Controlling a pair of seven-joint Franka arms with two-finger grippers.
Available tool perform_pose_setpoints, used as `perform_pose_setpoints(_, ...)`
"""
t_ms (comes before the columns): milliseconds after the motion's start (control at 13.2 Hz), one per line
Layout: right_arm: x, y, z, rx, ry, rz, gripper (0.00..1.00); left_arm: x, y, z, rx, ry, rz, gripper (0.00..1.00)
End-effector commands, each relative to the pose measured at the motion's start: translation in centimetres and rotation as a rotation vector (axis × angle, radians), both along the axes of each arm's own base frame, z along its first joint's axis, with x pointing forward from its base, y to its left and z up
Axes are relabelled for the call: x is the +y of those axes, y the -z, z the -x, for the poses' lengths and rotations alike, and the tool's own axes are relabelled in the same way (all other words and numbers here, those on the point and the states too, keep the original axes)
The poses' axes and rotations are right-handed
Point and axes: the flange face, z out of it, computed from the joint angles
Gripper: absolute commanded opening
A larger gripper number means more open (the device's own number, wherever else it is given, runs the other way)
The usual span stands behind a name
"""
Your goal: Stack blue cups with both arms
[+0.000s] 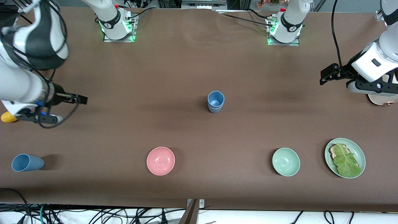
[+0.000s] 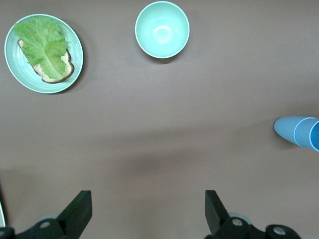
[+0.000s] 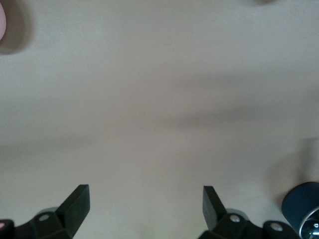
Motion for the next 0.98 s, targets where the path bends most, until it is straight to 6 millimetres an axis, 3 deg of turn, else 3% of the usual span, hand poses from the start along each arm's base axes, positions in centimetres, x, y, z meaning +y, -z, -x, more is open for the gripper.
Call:
perform_pose_setpoints(0, -2.3, -2.9, 3.4, -0.050, -0.048, -0.016, 1.00, -0.1, -0.3, -0.1, -0.012, -0.001, -0.026, 1.00)
perform_pose_setpoints(151, -5.6, -6.3, 5.1, -0.141, -0.043, -0.034, 1.00, -0.1, -0.3, 0.0, -0.010, -0.001, -0.026, 1.00)
perform_pose_setpoints(303, -7.2, -10.2, 7.5, -0.185, -0.016, -0.037, 1.00, -0.1, -0.3, -0.1, -0.010, -0.001, -0.026, 1.00)
perform_pose_setpoints(378, -7.7, -11.0, 8.4, -0.177, -0.010, -0.045, 1.00, -0.1, -0.3, -0.1, -0.010, -0.001, -0.026, 1.00)
perform_pose_setpoints(681, -6.5, -8.8, 8.3, -0.120, -0.054, -0.068, 1.00, -0.1, -0.2, -0.2, -0.016, -0.001, -0.025, 1.00)
perform_pose_setpoints(908, -6.5, -8.5, 8.0, -0.111, -0.054, -0.068, 1.00, 0.1, -0.1, -0.5, -0.019, -0.005, -0.024, 1.00)
